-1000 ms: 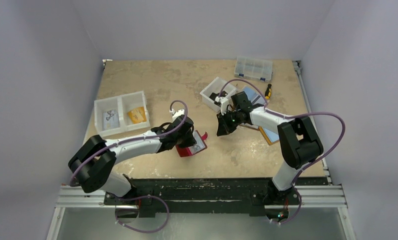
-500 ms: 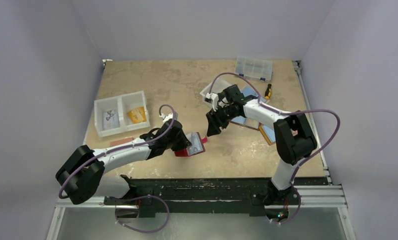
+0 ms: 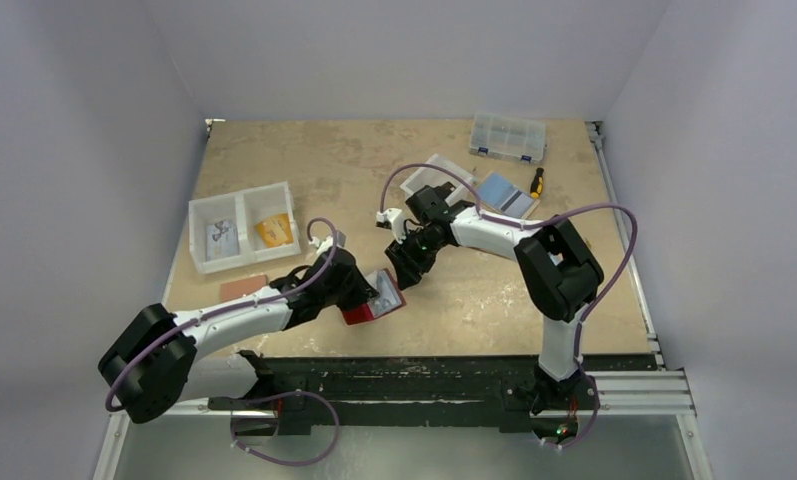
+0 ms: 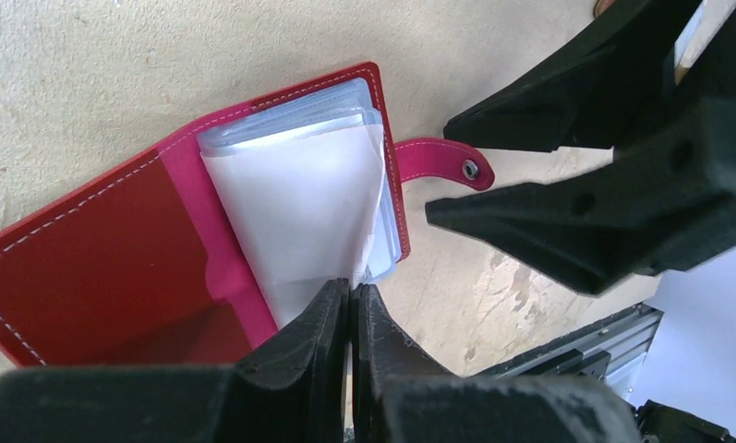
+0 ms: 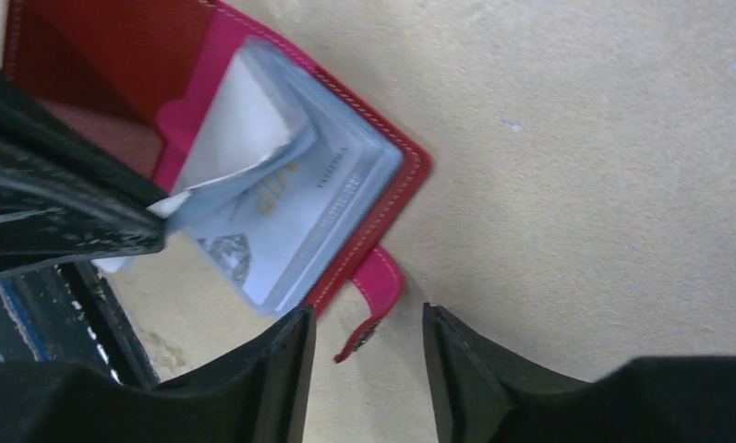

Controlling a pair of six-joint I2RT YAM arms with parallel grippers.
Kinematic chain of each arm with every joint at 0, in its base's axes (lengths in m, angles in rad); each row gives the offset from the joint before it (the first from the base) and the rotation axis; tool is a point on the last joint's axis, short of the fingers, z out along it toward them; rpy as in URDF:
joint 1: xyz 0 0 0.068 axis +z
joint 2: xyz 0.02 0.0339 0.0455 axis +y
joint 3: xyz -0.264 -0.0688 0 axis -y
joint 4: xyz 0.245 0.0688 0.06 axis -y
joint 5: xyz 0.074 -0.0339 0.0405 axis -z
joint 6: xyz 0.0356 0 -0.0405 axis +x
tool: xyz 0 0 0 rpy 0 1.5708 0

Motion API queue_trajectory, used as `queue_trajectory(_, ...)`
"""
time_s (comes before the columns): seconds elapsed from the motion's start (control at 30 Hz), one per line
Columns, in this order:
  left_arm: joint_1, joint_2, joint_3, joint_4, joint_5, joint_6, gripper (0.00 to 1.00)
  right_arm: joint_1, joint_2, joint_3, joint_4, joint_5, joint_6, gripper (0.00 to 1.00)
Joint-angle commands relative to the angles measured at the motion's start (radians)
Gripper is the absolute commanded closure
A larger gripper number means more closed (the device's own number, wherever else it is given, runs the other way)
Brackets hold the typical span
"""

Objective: Take the credit cards out of the card holder
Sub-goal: Open the card holder at the center of the board.

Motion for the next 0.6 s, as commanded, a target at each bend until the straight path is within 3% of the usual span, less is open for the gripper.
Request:
queue_trajectory(0.0,0.008,-0.045,-0.022,0.027,0.001,-0.034,1.0,0.003,0.015,0.044,0.024,0.088,0.051,0.53)
queue_trajectory(0.2,0.008,-0.088,-0.048,0.022,-0.005,-0.057,1.0,0.003,0.02,0.03,0.064,0.114,0.079,0.96)
queue_trajectory(0.23,0.008,-0.095,-0.053,0.017,-0.007,-0.06,1.0,0.003,0.018,0.025,0.072,0.115,0.083,1.0)
queue_trajectory(0.57,0.014,-0.198,-0.097,-0.103,-0.103,-0.115,1.0,-0.04,-0.166,-0.149,0.185,0.203,0.135,1.0)
